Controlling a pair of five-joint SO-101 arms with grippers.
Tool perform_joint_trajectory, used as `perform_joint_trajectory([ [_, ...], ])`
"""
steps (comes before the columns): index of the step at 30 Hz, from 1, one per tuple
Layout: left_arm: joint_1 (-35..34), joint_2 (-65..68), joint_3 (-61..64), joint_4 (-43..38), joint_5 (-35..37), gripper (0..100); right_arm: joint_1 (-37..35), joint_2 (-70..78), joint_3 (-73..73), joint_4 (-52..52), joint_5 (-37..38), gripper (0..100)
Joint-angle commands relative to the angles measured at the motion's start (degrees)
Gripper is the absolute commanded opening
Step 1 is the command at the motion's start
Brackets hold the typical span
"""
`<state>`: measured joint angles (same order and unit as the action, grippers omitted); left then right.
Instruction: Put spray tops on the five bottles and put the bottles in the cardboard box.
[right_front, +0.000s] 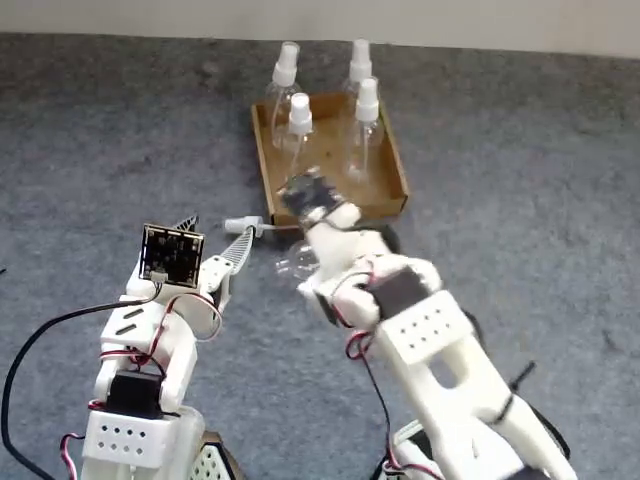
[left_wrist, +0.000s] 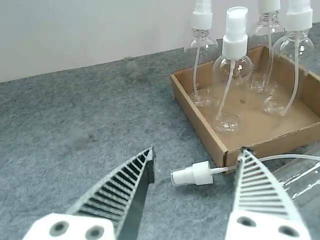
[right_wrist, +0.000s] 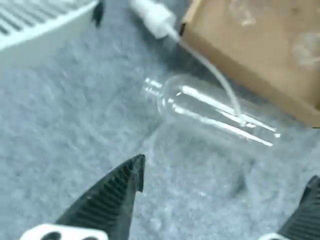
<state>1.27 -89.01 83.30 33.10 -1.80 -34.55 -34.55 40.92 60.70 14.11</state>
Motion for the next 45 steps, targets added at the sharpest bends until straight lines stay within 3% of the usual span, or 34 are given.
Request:
perform_joint_trajectory([
  [1, 0.9, -0.1, -0.4, -0.9, -0.4, 20, 0.5, 7.3, -4.0, -1.7, 2.3, 40.6],
  [10, 0.9, -0.1, -0.3, -1.0, -0.4, 20, 3.5, 18.5, -14.6, -5.4, -0.5, 40.6],
  [22, 1.0, -0.1, -0.2, -1.1, -0.5, 20, 5.4, 30.0, -15.7, -9.5, -1.7, 40.6],
  [32, 1.0, -0.1, -0.1, -1.1, -0.5, 20, 4.6, 29.1, -15.1, -8.0, -4.5, 40.4],
  [40, 1.0, -0.1, -0.1, -1.2, -0.5, 20, 3.8, 18.2, -15.7, -6.2, -6.9, 40.4],
  [45, 1.0, -0.1, -0.1, -1.1, -0.5, 20, 4.0, 21.4, -15.7, -6.2, -8.5, 40.3],
])
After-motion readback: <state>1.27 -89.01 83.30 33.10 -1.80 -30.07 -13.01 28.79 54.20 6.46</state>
